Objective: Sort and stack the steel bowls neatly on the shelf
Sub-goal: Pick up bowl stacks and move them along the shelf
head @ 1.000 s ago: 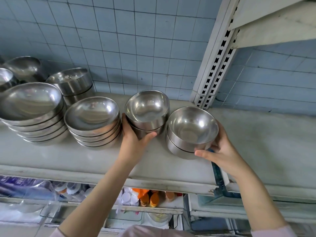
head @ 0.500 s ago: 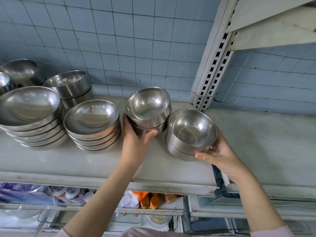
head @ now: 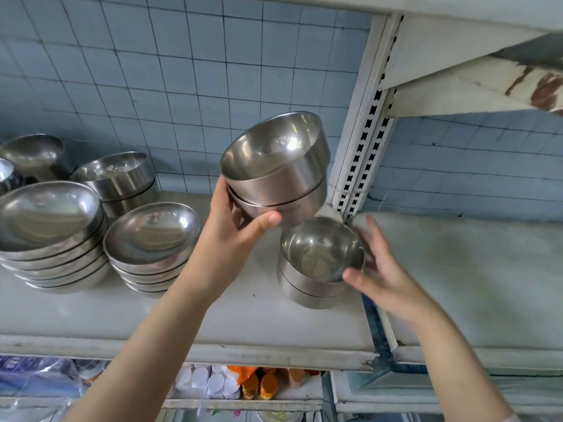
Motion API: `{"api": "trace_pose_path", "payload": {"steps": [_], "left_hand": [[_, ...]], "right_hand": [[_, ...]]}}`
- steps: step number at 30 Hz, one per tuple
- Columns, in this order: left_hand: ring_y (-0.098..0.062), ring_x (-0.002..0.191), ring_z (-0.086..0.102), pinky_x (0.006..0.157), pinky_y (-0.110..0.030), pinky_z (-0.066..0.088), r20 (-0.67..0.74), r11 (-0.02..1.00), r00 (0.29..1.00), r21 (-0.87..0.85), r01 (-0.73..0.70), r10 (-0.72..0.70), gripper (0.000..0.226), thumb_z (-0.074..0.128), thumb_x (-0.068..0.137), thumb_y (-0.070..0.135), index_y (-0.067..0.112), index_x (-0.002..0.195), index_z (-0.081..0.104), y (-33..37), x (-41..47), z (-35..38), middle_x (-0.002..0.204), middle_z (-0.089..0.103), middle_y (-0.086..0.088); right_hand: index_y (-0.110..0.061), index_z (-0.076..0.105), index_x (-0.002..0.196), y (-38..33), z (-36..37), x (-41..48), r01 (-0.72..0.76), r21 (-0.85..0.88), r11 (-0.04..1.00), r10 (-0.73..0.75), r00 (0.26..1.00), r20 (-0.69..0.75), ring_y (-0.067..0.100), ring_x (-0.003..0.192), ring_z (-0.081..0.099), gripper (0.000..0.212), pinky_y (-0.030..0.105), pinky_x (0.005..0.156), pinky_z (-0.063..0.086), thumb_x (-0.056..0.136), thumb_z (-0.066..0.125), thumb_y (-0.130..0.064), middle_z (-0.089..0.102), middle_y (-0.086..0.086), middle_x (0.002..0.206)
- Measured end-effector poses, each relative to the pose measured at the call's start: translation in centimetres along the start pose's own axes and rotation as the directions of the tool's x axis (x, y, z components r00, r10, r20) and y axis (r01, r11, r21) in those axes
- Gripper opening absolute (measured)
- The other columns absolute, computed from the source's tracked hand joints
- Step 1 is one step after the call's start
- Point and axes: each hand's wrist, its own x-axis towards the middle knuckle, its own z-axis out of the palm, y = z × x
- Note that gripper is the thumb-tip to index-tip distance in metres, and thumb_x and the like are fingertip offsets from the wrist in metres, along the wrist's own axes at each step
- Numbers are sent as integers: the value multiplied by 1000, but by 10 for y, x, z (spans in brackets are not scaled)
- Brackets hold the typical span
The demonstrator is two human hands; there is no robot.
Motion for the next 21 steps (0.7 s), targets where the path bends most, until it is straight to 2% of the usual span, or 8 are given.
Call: {"api": "trace_pose_path", "payload": {"steps": [2,4,7,11,12,14,17,21], "left_hand": [[-10,121,57,96,-23,47,84,1000,996,2,-1,1,67,72,83,17,13,140,36,5,0,5,131,57,-1],[-15,125,55,102,-29,46,151,1000,989,8,6,-8,72,71,82,13,15,143,33,6,1,13,136,54,-3],[-15,126,54,104,-30,45,207,999,978,21,31,-35,80,74,81,15,18,147,28,5,0,28,138,53,-2],[-3,134,43,112,-27,35,181,987,983,162,8,-38,86,77,80,32,25,149,25,-2,-8,36,141,49,14],[-1,137,38,115,-30,30,169,973,985,230,-11,-29,88,76,80,37,28,149,23,-6,-10,35,143,45,19],[-11,146,24,119,-47,19,151,943,988,331,-9,-43,91,72,78,51,36,150,19,-16,-13,34,150,36,21],[-17,150,10,119,-53,15,121,921,990,388,18,-71,96,67,74,63,36,151,17,-30,-19,35,155,28,19],[-14,150,4,120,-53,13,123,916,990,401,14,-69,97,64,75,68,36,152,15,-35,-24,41,157,22,21]], "right_hand": [[-39,-3,158,-29,-16,13,122,-42,992,-124,990,-67,6,151,19,136,37,122,25,52,68,-89,10,-12,167],[-33,3,159,-57,-29,28,255,49,966,-252,965,-72,6,149,28,134,34,118,31,56,74,-82,21,-7,166],[-20,17,158,-79,-36,43,324,152,934,-323,946,-37,1,139,44,128,23,109,41,59,83,-67,41,-8,154],[-9,37,149,-70,-30,39,281,174,944,-276,960,-51,9,130,55,111,23,101,45,63,85,-61,61,-7,136],[-10,39,147,-64,-28,37,263,180,948,-255,965,-67,7,128,56,109,22,100,45,62,85,-61,64,-10,133],[-17,41,143,-51,-23,34,238,184,954,-226,971,-82,2,126,56,103,17,98,45,61,85,-61,65,-18,129],[-22,41,141,-34,-16,31,221,183,958,-204,973,-106,0,128,54,98,17,100,43,63,83,-63,63,-22,131],[-19,34,150,-18,-12,28,238,193,952,-215,968,-131,8,139,45,104,22,108,38,69,76,-69,50,-7,148]]}}
